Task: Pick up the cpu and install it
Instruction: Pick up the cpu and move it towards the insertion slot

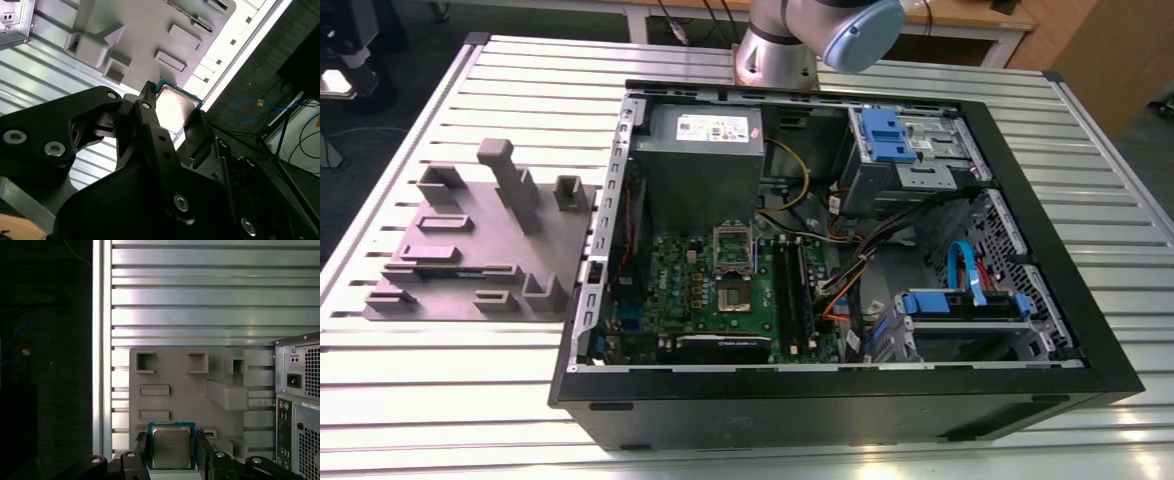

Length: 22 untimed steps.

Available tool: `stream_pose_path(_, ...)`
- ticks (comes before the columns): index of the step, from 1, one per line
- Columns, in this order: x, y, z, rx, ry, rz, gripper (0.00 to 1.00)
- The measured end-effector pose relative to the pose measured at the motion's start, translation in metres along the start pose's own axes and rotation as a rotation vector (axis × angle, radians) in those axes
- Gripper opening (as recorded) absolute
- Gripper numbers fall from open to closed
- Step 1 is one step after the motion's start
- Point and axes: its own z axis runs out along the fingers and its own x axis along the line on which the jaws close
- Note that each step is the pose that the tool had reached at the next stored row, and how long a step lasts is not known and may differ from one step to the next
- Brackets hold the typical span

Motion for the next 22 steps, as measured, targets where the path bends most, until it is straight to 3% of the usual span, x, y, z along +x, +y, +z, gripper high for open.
stream_pose_path(22, -0.0036, 0.0001, 0.0001, -0.0001, 0.0000, 0.000, 0.47)
